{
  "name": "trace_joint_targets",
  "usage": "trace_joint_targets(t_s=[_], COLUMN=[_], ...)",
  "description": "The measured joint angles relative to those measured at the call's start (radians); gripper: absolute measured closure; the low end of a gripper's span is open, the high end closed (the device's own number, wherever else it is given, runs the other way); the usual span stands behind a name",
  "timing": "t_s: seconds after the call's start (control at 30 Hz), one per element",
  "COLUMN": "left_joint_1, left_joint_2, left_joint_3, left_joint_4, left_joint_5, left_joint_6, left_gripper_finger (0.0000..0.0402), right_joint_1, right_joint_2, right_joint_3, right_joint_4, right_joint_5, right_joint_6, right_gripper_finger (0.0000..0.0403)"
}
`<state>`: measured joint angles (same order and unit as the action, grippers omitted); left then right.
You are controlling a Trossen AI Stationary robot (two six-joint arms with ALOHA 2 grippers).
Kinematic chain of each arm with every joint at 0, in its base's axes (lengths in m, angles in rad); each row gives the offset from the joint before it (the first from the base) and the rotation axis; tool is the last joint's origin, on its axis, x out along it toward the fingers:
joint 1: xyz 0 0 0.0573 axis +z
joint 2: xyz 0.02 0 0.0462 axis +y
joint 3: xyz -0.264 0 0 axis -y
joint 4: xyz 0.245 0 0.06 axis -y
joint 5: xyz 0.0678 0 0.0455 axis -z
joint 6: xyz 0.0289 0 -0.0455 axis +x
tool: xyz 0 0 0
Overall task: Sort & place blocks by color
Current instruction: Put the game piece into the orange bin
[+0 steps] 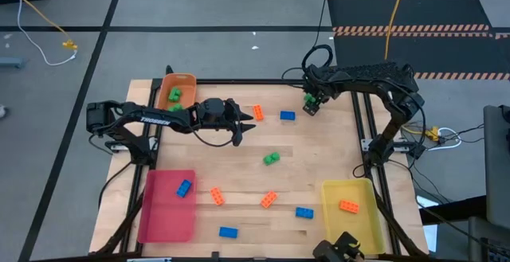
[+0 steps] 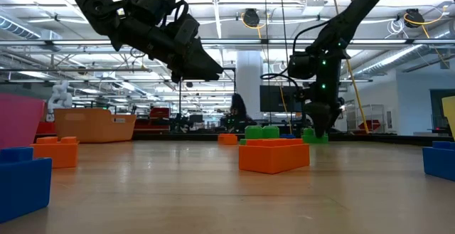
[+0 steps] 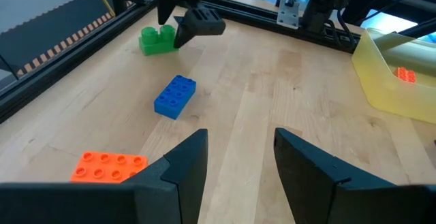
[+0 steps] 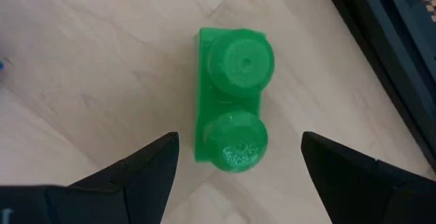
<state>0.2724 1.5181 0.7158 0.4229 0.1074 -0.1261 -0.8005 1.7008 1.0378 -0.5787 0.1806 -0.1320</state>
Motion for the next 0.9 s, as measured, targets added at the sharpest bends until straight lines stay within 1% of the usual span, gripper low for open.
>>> trace_joint_targets(t_s=[0.23, 0.33, 0.4, 0.5, 0.53, 0.77, 0.9], left_joint_1=[0.000, 0.000, 0.000, -0.001, -0.001, -0.007, -0.006], left_joint_2=[0.000, 0.000, 0.000, 0.000, 0.000, 0.000, 0.000], left_joint_3=[0.000, 0.000, 0.000, 0.000, 0.000, 0.000, 0.000], left_joint_4=[0.000, 0.000, 0.000, 0.000, 0.000, -0.001, -0.001], left_joint_5=[0.000, 0.000, 0.000, 0.000, 0.000, 0.000, -0.001], left_joint_6=[-0.005, -0.011, -0.015, -0.023, -0.026, -0.027, -0.027], left_gripper_finger=[0.0231, 0.0231, 0.0231, 0.0231, 0.0231, 0.0231, 0.0231], right_joint_1=[0.002, 0.007, 0.011, 0.023, 0.024, 0.035, 0.062], right_joint_2=[0.004, 0.015, 0.021, 0.018, 0.013, -0.027, -0.102], right_joint_3=[0.000, 0.000, 0.000, 0.000, 0.001, 0.000, 0.000], right_joint_4=[0.018, 0.023, 0.020, 0.021, 0.020, -0.021, -0.049], right_joint_5=[-0.002, 0.002, 0.004, 0.006, 0.005, 0.000, 0.000], right_joint_6=[-0.001, -0.034, -0.051, -0.073, -0.080, -0.113, -0.112], right_gripper_finger=[0.0136, 0.0161, 0.0195, 0.0274, 0.0293, 0.0294, 0.0294])
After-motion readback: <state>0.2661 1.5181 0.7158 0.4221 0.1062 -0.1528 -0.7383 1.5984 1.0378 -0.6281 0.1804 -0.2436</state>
